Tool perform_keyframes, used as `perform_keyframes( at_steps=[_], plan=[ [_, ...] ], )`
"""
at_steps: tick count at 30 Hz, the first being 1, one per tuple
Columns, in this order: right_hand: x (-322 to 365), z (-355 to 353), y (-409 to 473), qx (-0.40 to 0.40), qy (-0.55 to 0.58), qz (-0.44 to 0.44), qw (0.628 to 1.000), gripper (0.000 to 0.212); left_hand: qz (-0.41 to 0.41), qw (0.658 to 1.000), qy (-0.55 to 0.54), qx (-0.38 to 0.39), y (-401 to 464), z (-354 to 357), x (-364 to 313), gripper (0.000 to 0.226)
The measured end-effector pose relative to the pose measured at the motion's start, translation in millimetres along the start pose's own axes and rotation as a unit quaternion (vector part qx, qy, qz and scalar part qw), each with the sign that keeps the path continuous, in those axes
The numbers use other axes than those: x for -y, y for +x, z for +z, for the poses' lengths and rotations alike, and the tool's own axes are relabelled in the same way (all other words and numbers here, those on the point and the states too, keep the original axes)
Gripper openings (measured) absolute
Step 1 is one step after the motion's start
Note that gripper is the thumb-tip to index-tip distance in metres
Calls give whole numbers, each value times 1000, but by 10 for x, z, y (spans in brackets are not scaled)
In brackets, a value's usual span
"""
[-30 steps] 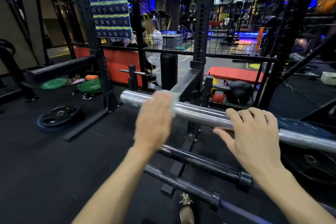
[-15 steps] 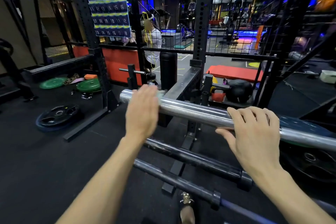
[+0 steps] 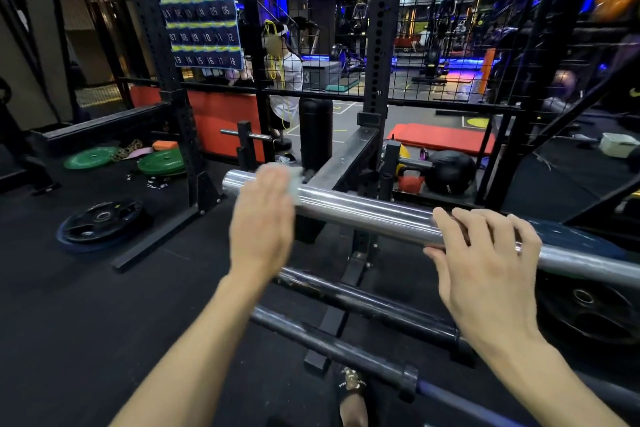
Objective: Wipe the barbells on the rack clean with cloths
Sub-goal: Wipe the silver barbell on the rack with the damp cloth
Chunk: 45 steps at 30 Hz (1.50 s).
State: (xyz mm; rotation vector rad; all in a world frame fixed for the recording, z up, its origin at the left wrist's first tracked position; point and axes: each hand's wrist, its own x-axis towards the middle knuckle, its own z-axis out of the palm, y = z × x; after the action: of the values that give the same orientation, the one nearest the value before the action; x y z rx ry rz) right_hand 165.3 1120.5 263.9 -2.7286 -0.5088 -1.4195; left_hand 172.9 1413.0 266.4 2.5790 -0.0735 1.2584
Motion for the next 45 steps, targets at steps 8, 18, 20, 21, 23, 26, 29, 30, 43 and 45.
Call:
perform_keyframes(
  at_steps=[8, 18, 20, 21, 23, 26, 29, 30, 43, 45],
  plan=[
    [70, -44, 84, 16, -32, -11, 999, 35, 164, 983, -33, 75, -350, 182, -816, 53],
    [68, -312, 1042, 502, 67, -21, 862, 63, 21, 1000, -1, 10, -78, 49, -252, 47],
    [107, -264, 984, 471, 82, -20, 878, 55, 83, 996, -12, 35, -194, 85, -523, 51],
    [109, -256, 942, 446, 62, -35, 892, 55, 120, 991, -15, 54, -275, 92, -602, 52],
    [110, -262, 849, 391, 34, -43, 919, 53, 160, 984, -6, 74, -300, 46, -507, 52],
    [194, -204, 663, 266, -10, -49, 963, 54, 54, 997, 20, 42, -156, 8, -7, 48],
    [264, -34, 456, 168, -14, -66, 983, 56, -51, 998, 37, 30, 75, -118, 233, 43],
    [271, 1, 416, 152, 1, -60, 987, 56, -46, 999, 23, 17, 99, -117, 112, 39],
    [250, 64, 249, 109, 16, -49, 993, 54, -64, 997, 31, -7, 96, -21, 134, 41],
    [301, 71, 205, 112, 13, -39, 993, 55, -86, 996, 18, -6, 151, -4, -84, 39]
  ],
)
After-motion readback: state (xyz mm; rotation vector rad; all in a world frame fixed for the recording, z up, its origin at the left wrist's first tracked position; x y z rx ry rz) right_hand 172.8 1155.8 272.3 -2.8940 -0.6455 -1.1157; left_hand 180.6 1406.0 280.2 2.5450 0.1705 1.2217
